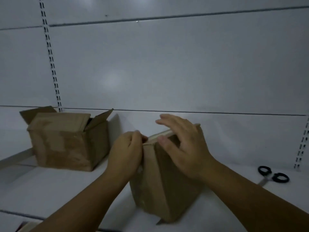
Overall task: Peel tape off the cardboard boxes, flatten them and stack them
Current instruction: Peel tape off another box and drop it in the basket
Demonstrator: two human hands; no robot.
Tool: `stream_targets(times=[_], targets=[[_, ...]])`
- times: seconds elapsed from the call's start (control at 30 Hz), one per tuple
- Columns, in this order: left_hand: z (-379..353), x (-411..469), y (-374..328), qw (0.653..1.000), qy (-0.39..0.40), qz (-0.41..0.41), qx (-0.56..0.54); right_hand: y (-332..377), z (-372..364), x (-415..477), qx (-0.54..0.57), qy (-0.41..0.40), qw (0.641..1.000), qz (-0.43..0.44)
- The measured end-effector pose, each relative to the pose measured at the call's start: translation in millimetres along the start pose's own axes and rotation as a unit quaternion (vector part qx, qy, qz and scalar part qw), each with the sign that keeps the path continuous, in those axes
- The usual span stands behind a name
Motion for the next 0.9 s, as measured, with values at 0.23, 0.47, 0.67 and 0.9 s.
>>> stream_targets(times=[0.23,0.47,0.67,0.9], targets=[[-29.0,-28.5,-8.4,0.979,0.092,-0.183,0.021,-66.3,1.3,1.7,0.228,-0.048,0.972,0.029],[-73.8,-19.5,-6.1,0.940,0.213,-0.265,-0.013,-126.6,-1.2,-20.7,0.122,-0.072,0.989,-0.028],[-67.2,-21.9,-9.5,0.944,0.100,-0.292,-0.118,-95.8,17.8,-25.3,0.179,-0.074,0.979,-0.062],[-58.3,-20.9,1.2,0.945,0.088,-0.260,-0.177,-73.3,-41.7,13.2,0.035,0.151,0.987,-0.034]])
Point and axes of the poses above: each hand's wrist, its own x-axis towards the middle knuckle, its own z-axis out of the back of the hand, y = z × x, the point moved 10 cm from there along x, towards the middle knuckle, and after that the axes turned 5 degrees about -z, right-handed, at the moved point
